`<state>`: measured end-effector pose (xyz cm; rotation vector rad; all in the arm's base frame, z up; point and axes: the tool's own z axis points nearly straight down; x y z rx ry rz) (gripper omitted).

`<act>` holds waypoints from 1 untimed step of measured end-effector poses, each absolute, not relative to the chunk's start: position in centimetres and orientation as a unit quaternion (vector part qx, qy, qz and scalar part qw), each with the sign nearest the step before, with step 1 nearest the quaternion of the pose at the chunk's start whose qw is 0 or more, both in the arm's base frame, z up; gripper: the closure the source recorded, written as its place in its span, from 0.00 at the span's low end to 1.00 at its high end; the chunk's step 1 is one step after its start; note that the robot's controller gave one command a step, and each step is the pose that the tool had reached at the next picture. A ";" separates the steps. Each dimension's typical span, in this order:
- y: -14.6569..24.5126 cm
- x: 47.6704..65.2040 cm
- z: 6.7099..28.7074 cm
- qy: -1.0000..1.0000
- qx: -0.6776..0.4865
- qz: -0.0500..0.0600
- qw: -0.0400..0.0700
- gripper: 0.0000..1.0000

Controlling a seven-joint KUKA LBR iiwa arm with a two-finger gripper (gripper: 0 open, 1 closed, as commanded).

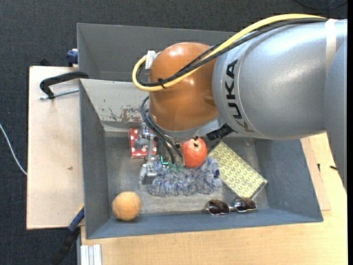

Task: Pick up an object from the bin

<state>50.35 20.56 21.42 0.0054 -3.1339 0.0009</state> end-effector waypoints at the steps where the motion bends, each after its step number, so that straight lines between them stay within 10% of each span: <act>1: 20.5 50.6 21.9 -1.000 0.000 -0.001 0.000 0.00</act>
Offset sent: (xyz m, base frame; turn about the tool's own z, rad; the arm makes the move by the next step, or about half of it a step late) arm -0.0017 0.0108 -0.1442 0.0772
